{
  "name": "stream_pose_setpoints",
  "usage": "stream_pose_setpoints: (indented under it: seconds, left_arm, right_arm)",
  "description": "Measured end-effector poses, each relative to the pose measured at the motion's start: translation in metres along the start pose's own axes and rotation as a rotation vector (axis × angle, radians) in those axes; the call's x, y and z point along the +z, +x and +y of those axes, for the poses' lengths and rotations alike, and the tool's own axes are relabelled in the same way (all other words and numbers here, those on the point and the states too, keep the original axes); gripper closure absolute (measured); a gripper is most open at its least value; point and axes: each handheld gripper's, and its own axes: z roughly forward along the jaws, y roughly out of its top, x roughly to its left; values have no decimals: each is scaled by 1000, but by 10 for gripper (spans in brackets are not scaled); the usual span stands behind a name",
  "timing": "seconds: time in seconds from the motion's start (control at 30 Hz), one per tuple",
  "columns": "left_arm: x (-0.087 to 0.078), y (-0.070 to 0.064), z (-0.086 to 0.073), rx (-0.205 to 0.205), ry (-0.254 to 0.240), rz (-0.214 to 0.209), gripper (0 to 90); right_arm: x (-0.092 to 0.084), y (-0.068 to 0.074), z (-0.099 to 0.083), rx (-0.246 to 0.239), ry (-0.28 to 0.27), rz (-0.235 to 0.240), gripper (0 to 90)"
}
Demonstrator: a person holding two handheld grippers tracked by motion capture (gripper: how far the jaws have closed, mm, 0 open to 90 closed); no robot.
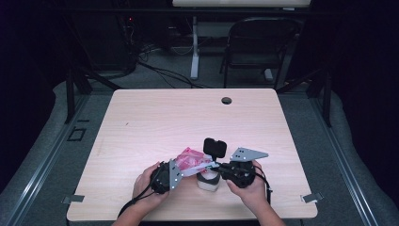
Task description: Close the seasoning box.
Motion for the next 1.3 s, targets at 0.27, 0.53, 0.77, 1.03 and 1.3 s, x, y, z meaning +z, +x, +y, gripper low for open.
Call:
stream_pose_setpoints:
  seconds: [0.27, 0.53, 0.77, 1.03, 1.3]
  left_arm:
    - [3, 0, -2, -22, 7, -25, 726]
    - [7, 4, -7, -82, 16, -80, 729]
    - [13, 8, -15, -161, 17, -135, 732]
    - [14, 10, -17, -183, 17, -147, 734]
    - [15, 11, -19, -213, 12, -159, 735]
  right_arm:
    - [-2, 0, 1, 15, -18, 15, 873]
    - [-2, -2, 1, 27, -28, 26, 827]
    - [-1, -2, 0, 30, -27, 28, 803]
    - [-2, -2, -1, 28, -25, 28, 795]
    - [-2, -3, -2, 36, -29, 34, 779]
